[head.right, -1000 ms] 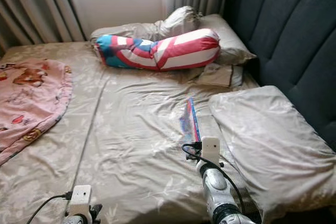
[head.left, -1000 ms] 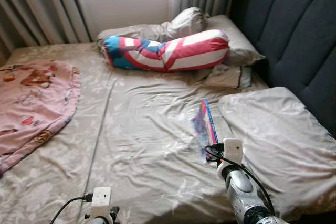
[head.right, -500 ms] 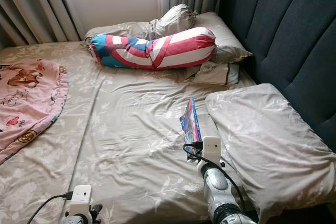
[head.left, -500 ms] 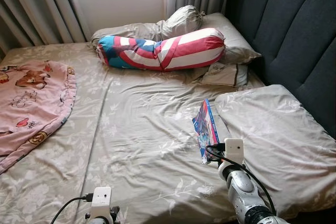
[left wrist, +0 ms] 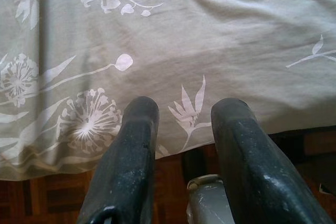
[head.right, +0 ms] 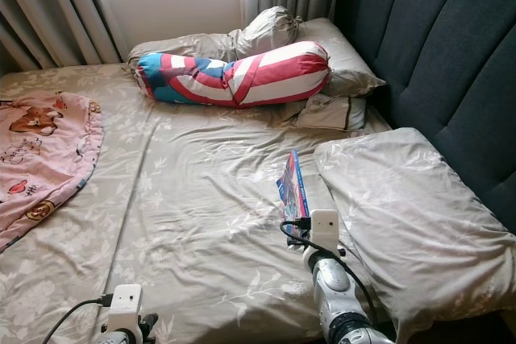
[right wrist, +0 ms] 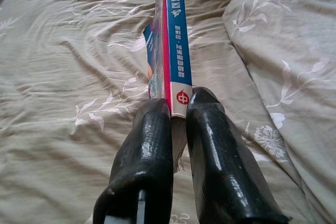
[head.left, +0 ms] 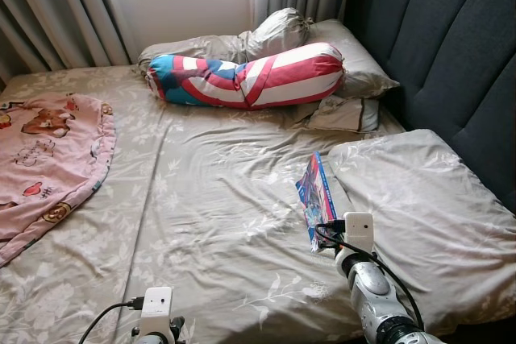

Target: Clean up the room

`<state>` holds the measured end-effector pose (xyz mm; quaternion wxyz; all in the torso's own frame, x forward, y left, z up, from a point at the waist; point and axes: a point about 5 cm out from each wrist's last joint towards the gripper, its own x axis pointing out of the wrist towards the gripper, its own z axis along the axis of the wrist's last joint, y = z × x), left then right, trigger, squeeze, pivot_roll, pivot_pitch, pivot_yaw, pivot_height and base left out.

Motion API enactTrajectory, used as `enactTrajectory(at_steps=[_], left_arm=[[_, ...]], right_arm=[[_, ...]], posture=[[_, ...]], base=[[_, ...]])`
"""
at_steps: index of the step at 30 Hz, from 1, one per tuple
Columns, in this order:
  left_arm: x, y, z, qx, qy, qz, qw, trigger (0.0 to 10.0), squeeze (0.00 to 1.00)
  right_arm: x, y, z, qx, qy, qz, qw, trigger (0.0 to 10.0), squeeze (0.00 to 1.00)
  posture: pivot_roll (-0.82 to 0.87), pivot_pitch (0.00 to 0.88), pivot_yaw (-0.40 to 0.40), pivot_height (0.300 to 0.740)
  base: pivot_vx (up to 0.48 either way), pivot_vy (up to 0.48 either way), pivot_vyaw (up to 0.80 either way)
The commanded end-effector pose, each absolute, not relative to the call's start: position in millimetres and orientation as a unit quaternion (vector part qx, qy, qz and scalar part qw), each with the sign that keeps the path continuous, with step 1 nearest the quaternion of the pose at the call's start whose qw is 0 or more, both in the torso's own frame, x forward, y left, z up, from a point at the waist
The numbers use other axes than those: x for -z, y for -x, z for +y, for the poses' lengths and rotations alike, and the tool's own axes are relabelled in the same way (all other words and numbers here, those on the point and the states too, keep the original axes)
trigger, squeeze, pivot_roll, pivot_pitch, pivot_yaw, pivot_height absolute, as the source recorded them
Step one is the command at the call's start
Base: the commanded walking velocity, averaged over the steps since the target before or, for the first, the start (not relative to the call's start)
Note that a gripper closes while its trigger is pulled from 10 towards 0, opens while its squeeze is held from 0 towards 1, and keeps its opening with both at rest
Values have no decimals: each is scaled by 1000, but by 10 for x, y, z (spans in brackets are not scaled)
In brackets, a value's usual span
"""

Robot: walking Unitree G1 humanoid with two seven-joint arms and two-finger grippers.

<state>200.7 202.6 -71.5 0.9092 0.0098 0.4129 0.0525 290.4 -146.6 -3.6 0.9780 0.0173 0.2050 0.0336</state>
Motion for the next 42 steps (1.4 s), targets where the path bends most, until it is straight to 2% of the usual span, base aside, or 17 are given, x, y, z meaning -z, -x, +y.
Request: enactTrajectory(at_steps=[1,6,10,32,37,42], left_arm=[[713,-2008,2037,-53,-12,414,909,10000,0],[715,-2001,2049,-53,-13,415,908,10000,0],[718,-1997,2046,-53,-14,416,908,10000,0],[724,-1991,2041,-54,-13,419,906,10000,0],[724,-1991,2045,-54,-12,419,906,10000,0],[700,-2017,2056,-57,-14,403,913,10000,0]], right_arm=[[-28,-2966,-1460,-38,-4,193,980,10000,0],[-13,-2961,-1442,-41,6,202,978,10000,0],[-17,-2963,-1445,-43,10,200,979,10000,0],[18,-2938,-1465,-45,19,213,976,10000,0],[21,-2940,-1454,-46,17,216,975,10000,0],[-3,-2948,-1453,-47,7,201,979,10000,0]], posture=[[-85,0,-6,740],[-83,0,-6,725],[-83,0,-7,690],[-82,0,-5,690],[-81,1,-4,650],[-89,0,-3,650]], base=[[0,0,0],[0,0,0],[0,0,0],[0,0,0],[0,0,0],[0,0,0]])
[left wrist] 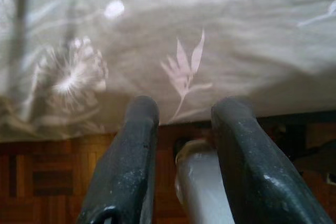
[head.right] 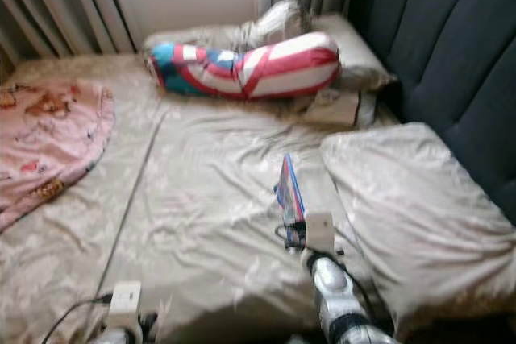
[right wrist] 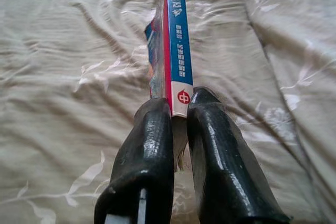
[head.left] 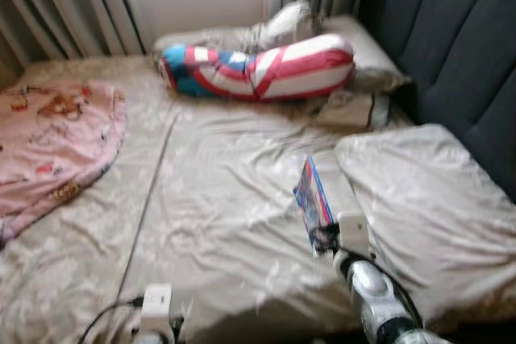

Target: Clean up the room

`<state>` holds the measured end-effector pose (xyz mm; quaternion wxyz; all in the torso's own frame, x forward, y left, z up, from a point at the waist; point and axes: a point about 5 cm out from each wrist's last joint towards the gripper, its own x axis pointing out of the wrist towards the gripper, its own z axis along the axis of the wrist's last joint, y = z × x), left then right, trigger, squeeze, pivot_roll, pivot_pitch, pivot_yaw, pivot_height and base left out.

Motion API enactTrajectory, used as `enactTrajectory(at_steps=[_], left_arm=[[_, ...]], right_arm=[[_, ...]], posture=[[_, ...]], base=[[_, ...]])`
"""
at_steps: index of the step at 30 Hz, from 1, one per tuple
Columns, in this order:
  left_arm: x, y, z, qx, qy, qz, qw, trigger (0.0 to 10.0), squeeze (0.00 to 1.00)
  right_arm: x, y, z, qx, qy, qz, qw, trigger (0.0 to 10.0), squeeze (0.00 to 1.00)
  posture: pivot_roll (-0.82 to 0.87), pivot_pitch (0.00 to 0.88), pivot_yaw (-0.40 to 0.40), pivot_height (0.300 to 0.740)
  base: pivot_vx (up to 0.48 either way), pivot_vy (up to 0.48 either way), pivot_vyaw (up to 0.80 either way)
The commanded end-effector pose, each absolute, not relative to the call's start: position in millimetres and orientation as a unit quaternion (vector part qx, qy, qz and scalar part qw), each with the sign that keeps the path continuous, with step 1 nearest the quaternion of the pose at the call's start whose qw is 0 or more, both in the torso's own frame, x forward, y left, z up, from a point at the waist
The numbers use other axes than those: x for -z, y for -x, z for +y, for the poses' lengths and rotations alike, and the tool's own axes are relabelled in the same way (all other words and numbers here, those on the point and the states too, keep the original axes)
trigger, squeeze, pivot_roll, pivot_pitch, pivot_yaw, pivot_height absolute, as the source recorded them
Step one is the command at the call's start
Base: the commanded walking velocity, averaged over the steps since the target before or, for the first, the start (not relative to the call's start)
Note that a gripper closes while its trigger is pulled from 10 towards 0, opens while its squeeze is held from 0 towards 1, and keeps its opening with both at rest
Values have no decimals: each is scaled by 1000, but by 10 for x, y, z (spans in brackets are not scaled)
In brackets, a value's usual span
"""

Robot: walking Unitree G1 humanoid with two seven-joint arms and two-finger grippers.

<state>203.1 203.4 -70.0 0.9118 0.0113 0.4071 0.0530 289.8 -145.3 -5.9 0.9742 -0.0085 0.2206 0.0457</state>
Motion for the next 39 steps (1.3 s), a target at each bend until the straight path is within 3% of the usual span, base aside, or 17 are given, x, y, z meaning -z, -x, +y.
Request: enactTrajectory(at_steps=[1,4,10,22,39], left_arm=[[667,-2064,2061,-60,-10,389,919,10000,0],[443,-2358,2082,-68,9,307,949,10000,0],[159,-2654,2060,-58,10,214,975,10000,0],[84,-2640,1981,-48,14,153,987,10000,0],[9,-2732,1888,-32,23,136,990,10000,0]], right_arm=[[-5,-2948,-1455,-46,7,200,979,10000,0],[-4,-2944,-1466,-43,3,198,979,10000,0],[-11,-2945,-1448,-50,-3,193,980,10000,0],[-13,-2944,-1426,-58,-8,192,980,10000,0],[-20,-2950,-1442,-53,6,190,980,10000,0]], posture=[[-90,1,-3,650],[-85,0,-4,650],[-90,0,0,650],[-98,0,6,650],[-104,0,5,650]], base=[[0,0,0],[0,0,0],[0,0,0],[0,0,0],[81,0,0]])
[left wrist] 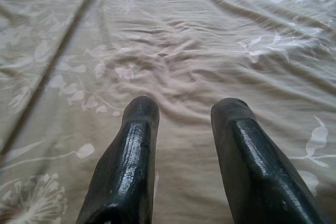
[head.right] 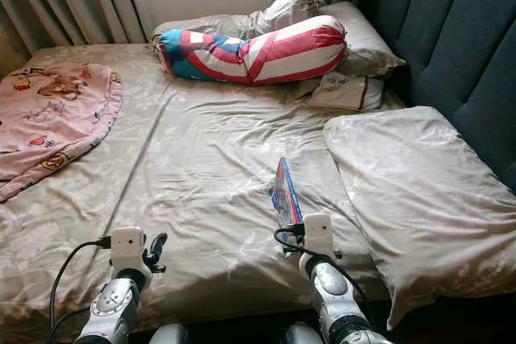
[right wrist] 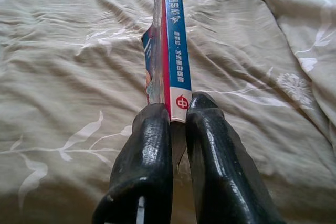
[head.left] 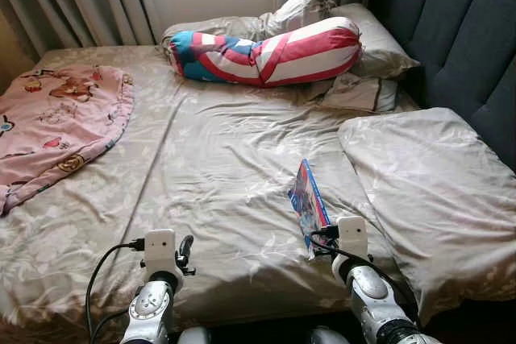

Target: Clean up the room

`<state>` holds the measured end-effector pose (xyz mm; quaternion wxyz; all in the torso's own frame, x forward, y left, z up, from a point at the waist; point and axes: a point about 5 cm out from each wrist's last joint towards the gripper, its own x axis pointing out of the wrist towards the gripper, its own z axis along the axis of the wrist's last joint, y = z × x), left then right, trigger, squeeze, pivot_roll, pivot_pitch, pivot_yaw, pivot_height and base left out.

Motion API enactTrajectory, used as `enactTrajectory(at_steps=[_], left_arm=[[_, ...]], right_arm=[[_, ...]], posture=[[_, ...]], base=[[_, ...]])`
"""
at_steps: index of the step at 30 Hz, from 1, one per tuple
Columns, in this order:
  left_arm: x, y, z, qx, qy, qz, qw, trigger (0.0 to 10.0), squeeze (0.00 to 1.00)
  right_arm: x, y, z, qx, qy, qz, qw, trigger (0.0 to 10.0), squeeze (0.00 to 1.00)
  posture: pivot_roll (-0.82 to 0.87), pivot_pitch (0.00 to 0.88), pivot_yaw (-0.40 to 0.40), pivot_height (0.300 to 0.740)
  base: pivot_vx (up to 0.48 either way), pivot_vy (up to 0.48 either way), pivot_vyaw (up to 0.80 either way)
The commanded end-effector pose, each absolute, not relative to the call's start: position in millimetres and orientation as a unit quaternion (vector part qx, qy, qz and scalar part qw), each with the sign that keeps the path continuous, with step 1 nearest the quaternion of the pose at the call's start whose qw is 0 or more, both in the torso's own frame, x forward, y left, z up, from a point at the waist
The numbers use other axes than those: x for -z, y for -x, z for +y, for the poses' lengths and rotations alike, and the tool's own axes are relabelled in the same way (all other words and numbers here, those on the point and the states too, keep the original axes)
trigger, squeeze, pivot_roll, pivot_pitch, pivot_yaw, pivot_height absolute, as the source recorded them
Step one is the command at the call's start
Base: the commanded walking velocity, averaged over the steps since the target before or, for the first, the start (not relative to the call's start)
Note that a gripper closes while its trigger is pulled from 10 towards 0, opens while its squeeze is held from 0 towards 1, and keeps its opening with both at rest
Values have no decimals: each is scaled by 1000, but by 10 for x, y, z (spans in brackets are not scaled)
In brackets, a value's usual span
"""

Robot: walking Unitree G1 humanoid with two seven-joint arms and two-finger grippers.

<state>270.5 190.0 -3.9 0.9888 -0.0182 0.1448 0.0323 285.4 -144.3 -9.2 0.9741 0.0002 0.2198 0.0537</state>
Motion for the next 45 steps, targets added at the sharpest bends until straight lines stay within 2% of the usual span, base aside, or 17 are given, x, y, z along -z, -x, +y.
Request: enactTrajectory(at_steps=[1,18,30,35,45], left_arm=[[9,-2732,1887,-31,23,136,990,10000,0],[-1,-2753,1863,-27,27,136,990,10000,0],[-5,-2763,1874,-25,27,139,990,10000,0],[-3,-2759,1885,-24,26,140,990,10000,0],[-3,-2750,1925,-23,20,141,990,10000,0]], right_arm=[[-20,-2951,-1444,-53,6,190,980,10000,0],[-35,-2966,-1444,-51,13,188,981,10000,0],[-51,-2988,-1549,-39,13,193,980,10000,0],[-83,-3027,-1678,-11,-30,197,980,10000,0],[-86,-3059,-1765,5,-103,219,970,10000,0]], posture=[[-104,0,5,650],[-105,0,5,650],[-104,0,8,650],[-99,0,10,650],[-84,0,20,650]], base=[[289,0,0],[304,0,0],[0,0,0],[0,0,0],[0,0,0]])
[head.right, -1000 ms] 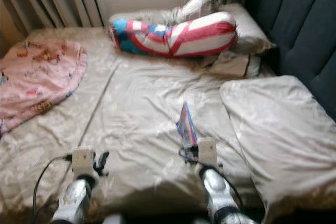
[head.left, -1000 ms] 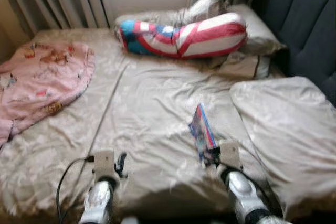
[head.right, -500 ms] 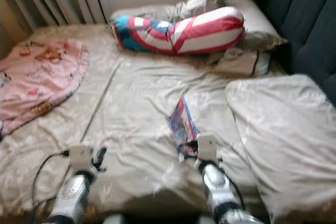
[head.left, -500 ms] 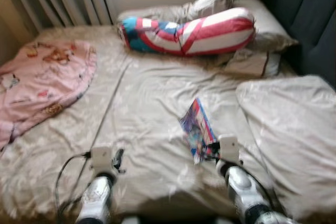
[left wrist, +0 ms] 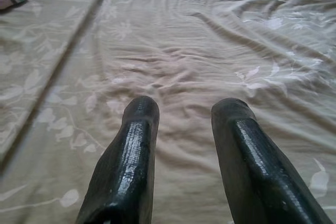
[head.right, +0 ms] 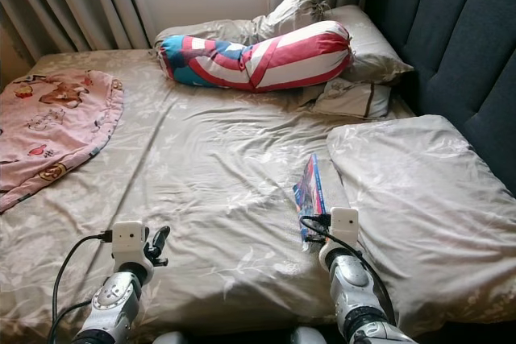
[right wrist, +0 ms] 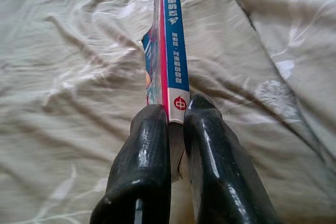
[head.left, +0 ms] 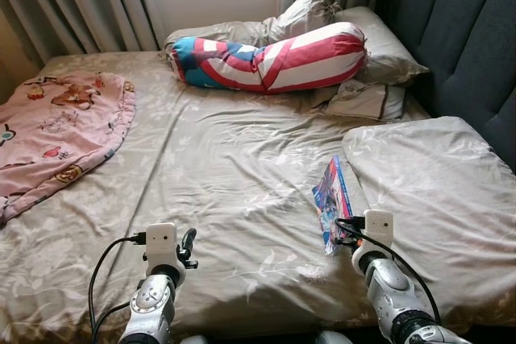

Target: Clean up the room

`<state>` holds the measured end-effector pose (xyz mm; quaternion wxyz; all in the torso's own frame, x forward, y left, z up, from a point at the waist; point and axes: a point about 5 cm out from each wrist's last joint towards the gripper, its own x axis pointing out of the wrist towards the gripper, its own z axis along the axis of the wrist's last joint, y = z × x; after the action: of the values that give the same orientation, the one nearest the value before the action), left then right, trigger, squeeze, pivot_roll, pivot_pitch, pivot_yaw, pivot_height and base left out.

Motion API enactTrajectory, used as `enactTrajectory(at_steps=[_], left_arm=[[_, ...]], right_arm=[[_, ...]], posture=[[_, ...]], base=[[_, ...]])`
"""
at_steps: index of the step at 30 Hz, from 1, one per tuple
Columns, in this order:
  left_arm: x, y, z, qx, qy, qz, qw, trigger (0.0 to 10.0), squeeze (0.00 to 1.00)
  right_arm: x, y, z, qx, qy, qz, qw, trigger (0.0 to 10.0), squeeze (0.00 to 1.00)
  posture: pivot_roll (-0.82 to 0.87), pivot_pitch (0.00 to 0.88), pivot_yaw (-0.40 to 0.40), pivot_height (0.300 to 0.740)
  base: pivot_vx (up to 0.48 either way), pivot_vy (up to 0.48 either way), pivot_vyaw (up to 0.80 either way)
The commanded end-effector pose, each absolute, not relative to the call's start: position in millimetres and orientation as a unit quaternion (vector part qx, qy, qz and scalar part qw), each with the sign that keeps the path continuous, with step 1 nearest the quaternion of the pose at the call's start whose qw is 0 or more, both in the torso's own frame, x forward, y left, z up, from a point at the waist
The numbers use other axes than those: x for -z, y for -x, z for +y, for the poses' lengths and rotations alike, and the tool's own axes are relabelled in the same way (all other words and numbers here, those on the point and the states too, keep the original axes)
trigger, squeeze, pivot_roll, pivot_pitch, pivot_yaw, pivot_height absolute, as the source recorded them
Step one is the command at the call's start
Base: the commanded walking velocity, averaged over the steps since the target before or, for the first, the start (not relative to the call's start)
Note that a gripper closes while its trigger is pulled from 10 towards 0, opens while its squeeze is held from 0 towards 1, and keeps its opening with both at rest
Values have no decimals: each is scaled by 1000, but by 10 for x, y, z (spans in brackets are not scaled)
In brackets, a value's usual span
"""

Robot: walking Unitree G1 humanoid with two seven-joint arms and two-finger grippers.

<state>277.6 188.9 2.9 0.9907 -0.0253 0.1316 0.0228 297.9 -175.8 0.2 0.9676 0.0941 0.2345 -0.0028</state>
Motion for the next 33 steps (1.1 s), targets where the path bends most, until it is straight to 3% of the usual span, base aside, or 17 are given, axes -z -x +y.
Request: enactTrajectory(at_steps=[1,4,20,33], left_arm=[[-3,-2750,1926,-22,19,141,990,10000,0],[-6,-2746,1942,-20,17,140,990,10000,0],[2,-2697,2042,-20,7,141,990,10000,0],[19,-2616,2156,-17,-8,145,989,10000,0]], right_arm=[[-72,-3049,-1777,9,-117,224,968,10000,0],[-35,-3025,-1765,-5,-140,241,960,10000,0],[-14,-3009,-1756,-69,-41,270,959,10000,0],[39,-2963,-1846,-27,-9,287,958,10000,0]], posture=[[-78,2,23,650],[-80,4,26,650],[-49,21,45,650],[-24,51,76,650]], base=[[0,0,0],[0,0,0],[0,0,0],[0,0,0]])
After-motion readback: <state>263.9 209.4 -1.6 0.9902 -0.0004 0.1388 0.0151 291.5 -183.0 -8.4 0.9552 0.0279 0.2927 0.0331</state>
